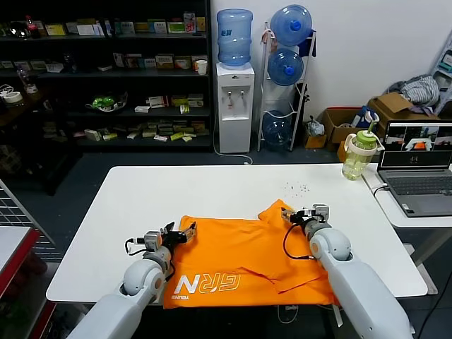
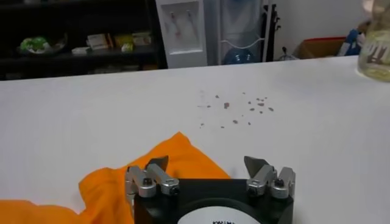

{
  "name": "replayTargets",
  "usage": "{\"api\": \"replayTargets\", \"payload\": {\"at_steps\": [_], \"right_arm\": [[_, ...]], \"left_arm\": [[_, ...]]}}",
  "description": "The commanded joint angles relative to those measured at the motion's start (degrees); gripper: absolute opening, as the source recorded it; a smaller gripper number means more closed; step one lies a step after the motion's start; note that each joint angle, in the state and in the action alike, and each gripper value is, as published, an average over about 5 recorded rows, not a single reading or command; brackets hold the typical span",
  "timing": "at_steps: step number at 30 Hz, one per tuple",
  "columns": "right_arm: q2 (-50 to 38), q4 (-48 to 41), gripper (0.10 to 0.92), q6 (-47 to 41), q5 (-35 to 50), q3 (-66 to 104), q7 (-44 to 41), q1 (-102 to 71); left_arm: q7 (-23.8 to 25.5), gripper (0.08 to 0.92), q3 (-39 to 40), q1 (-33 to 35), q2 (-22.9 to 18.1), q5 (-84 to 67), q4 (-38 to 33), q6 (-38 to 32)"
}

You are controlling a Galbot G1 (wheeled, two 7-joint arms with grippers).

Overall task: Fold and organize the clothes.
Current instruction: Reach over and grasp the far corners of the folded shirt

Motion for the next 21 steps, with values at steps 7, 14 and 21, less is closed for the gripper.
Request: {"api": "replayTargets", "payload": {"at_steps": [7, 14, 21], "right_arm": [[0.6, -1.6, 0.52, -1.9, 0.1, -1.1, -2.0, 0.2], [0.1, -0.5, 0.321, -1.0, 0.1, -0.9, -2.4, -0.7], [-0.3, 0.6, 0.145, 2.1, -0.2, -0.5, -2.9, -1.5]], "left_arm": [[0.2, 0.706, 2.3, -1.8, -0.8, 1.3, 2.6, 0.1], [0.3, 0.506, 2.4, -1.9, -1.2, 1.8, 3.0, -0.2], [0.4, 0.307, 2.6, -2.0, -1.5, 2.4, 3.0, -1.6]]}}
